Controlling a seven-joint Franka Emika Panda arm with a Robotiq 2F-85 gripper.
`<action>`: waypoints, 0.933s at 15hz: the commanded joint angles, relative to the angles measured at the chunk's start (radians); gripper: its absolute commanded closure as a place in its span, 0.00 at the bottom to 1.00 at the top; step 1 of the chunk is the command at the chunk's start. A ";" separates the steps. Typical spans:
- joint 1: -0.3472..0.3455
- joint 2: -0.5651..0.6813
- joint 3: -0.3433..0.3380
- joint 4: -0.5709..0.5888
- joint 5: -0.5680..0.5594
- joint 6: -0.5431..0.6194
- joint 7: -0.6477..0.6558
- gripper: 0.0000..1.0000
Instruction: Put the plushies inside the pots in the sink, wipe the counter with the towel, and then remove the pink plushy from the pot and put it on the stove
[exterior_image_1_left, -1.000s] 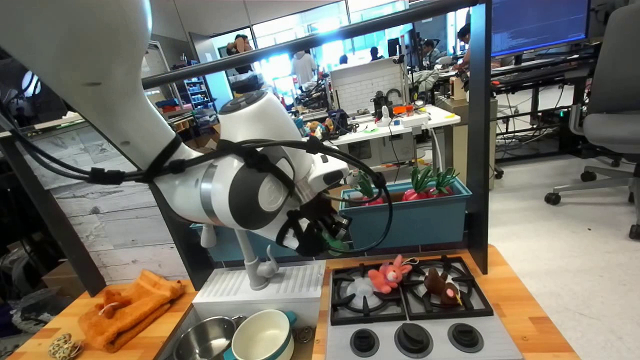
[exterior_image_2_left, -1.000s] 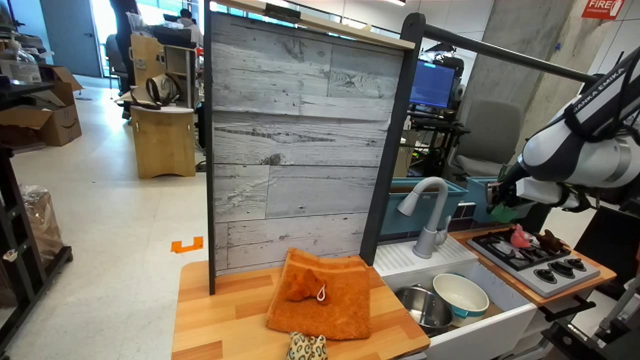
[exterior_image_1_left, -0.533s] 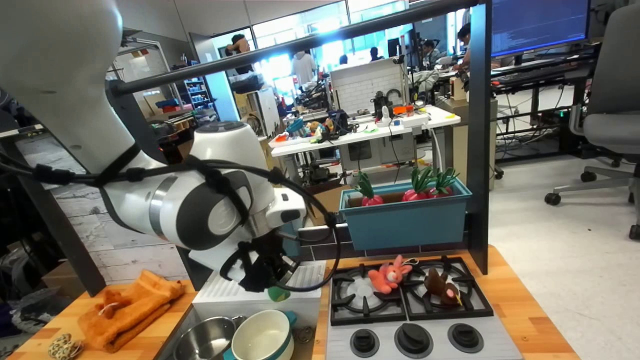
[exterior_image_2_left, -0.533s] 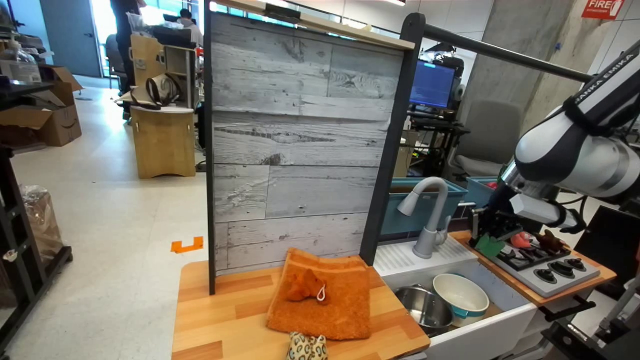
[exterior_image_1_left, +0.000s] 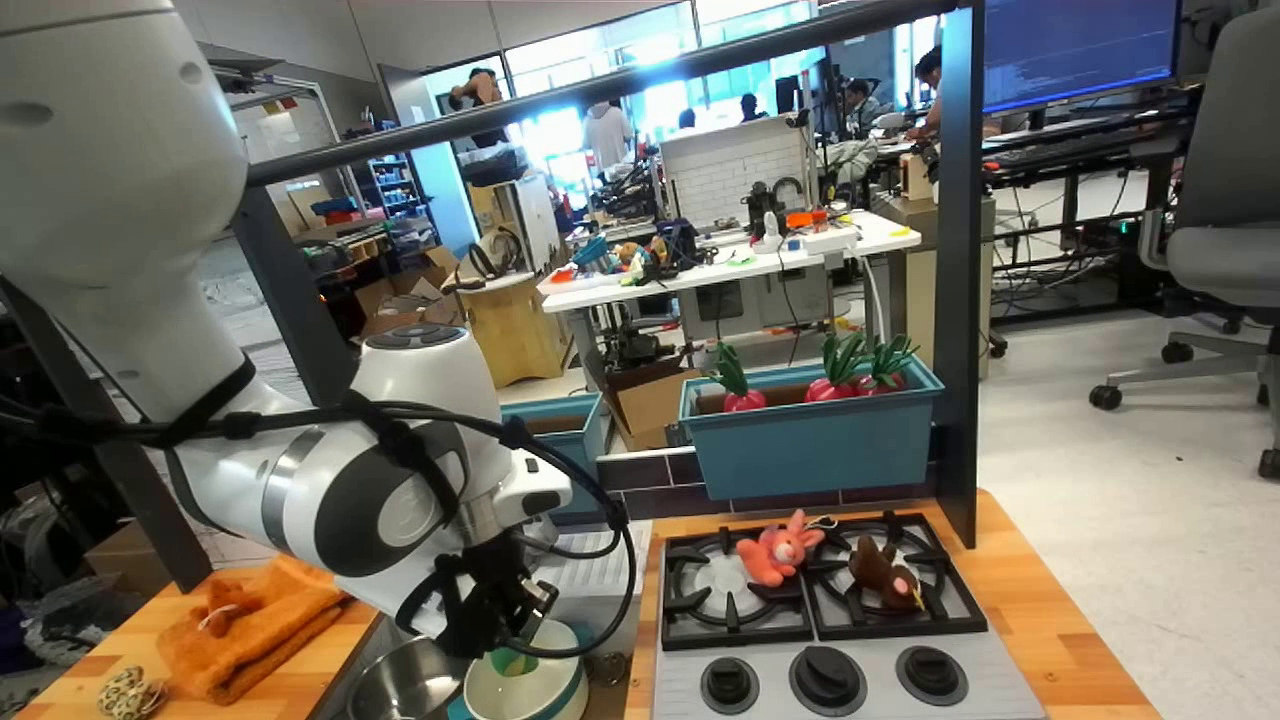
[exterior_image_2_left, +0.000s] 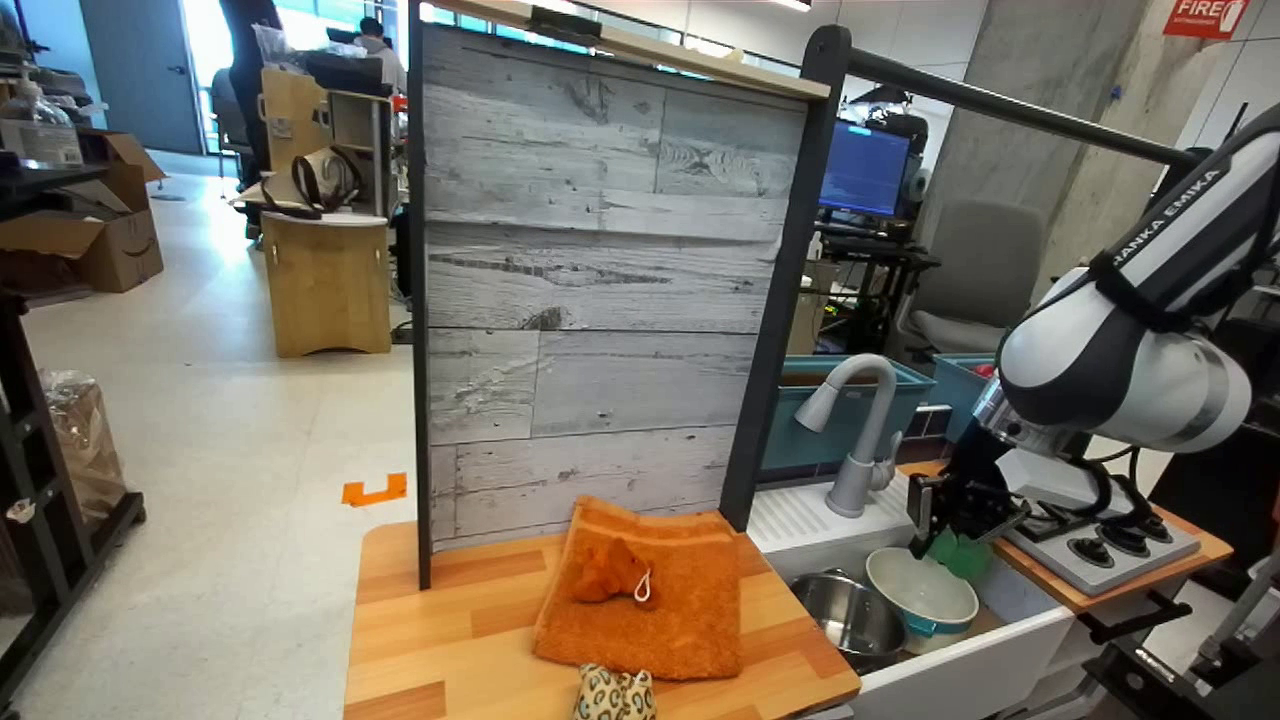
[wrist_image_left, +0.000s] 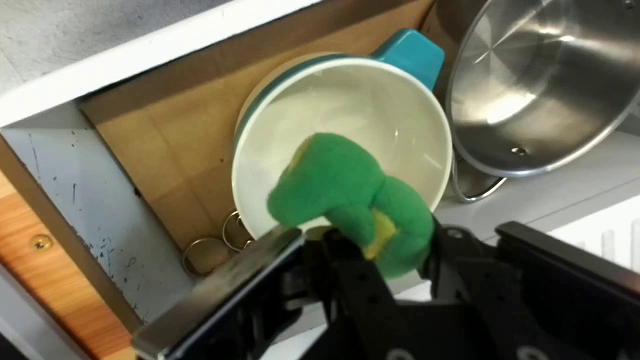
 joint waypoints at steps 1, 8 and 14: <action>0.012 0.002 -0.009 0.006 0.031 -0.004 -0.022 0.38; -0.115 -0.066 -0.028 0.059 0.105 0.046 -0.005 0.00; -0.083 0.075 -0.259 0.315 0.163 0.030 0.146 0.00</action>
